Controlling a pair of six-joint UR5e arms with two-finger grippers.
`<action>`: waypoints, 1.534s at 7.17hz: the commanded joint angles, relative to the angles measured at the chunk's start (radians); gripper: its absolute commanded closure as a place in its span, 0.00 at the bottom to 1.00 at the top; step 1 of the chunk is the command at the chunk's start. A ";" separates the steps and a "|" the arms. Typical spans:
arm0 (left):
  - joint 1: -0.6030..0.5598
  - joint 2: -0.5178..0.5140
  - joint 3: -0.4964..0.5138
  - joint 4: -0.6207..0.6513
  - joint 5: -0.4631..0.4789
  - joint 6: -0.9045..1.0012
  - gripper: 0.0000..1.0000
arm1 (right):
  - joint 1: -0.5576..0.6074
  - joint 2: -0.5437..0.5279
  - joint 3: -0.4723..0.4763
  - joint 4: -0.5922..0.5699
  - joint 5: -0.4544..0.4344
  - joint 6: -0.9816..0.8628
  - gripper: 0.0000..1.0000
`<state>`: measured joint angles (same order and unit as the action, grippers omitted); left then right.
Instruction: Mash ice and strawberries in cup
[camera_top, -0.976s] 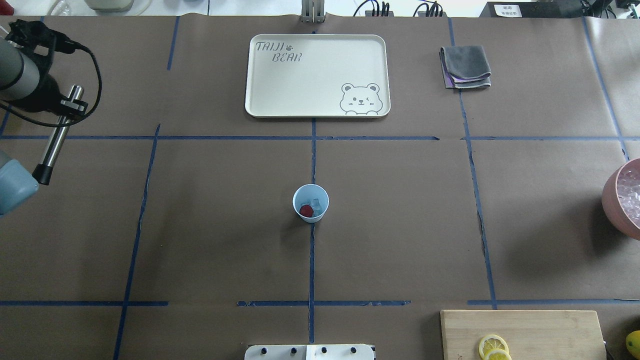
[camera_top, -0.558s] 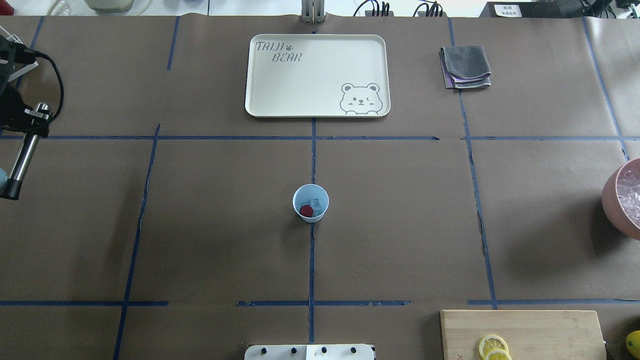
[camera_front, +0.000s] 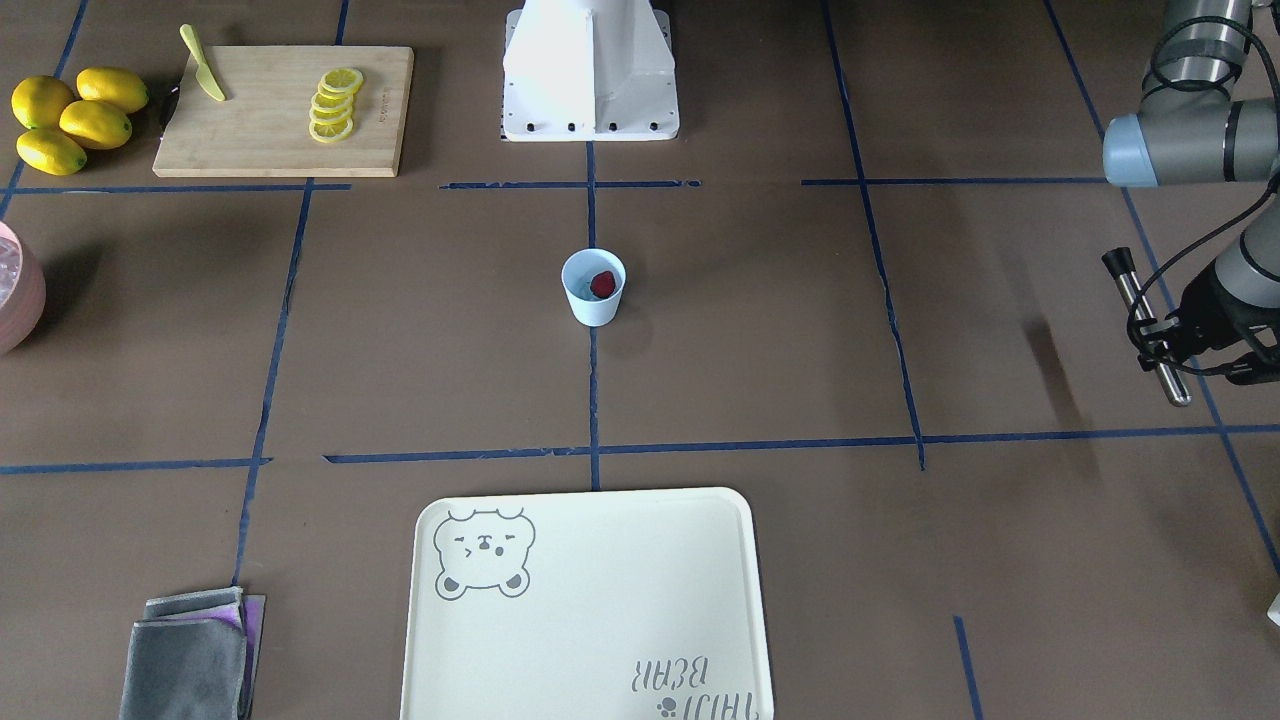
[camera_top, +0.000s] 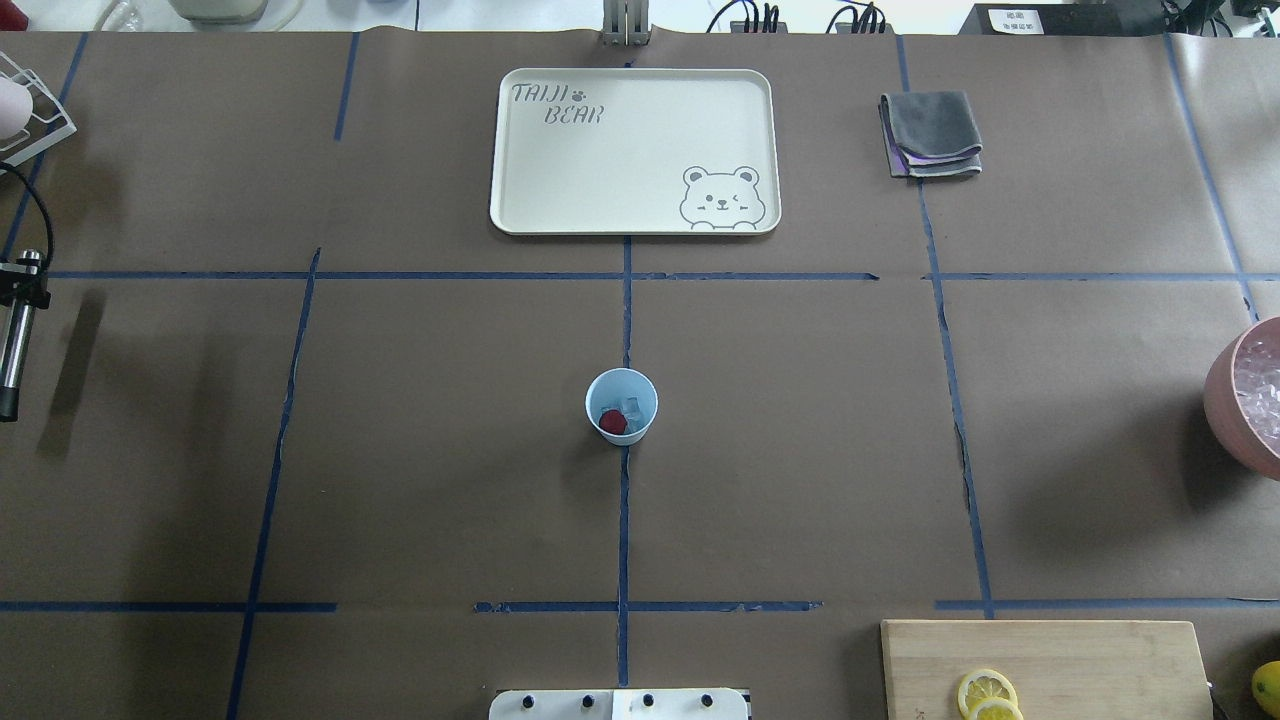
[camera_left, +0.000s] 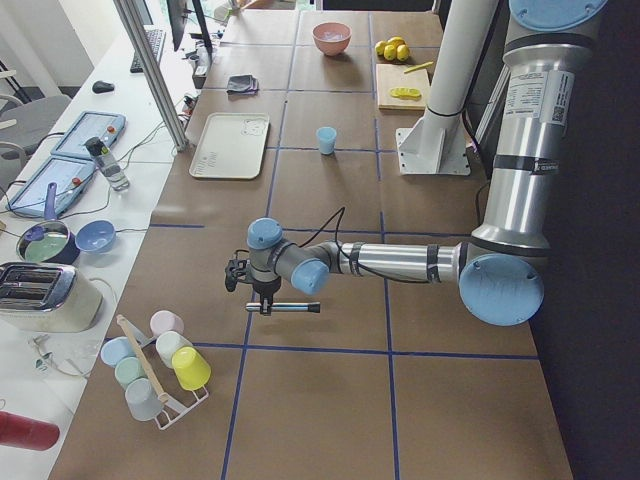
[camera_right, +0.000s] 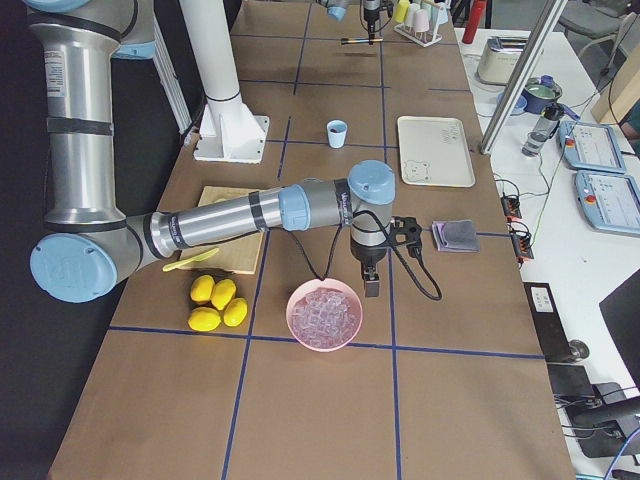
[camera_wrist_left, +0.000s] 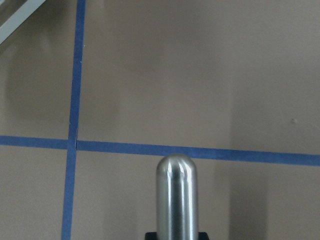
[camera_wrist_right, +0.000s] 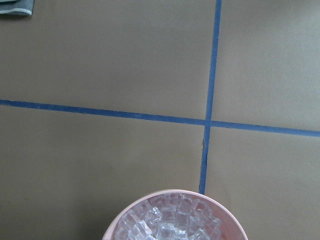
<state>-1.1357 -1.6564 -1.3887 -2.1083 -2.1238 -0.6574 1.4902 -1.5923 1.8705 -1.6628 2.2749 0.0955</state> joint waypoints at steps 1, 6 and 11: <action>-0.001 0.015 0.020 -0.035 -0.024 -0.004 1.00 | -0.001 0.002 0.001 0.000 0.000 0.001 0.01; 0.004 0.052 0.027 -0.030 -0.025 0.091 0.98 | -0.001 0.005 0.001 0.000 0.000 0.003 0.01; 0.005 0.052 0.034 -0.029 -0.024 0.102 0.93 | -0.001 0.005 0.001 0.000 0.000 0.004 0.01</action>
<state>-1.1311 -1.6044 -1.3555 -2.1419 -2.1478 -0.5561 1.4895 -1.5877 1.8715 -1.6628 2.2749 0.0997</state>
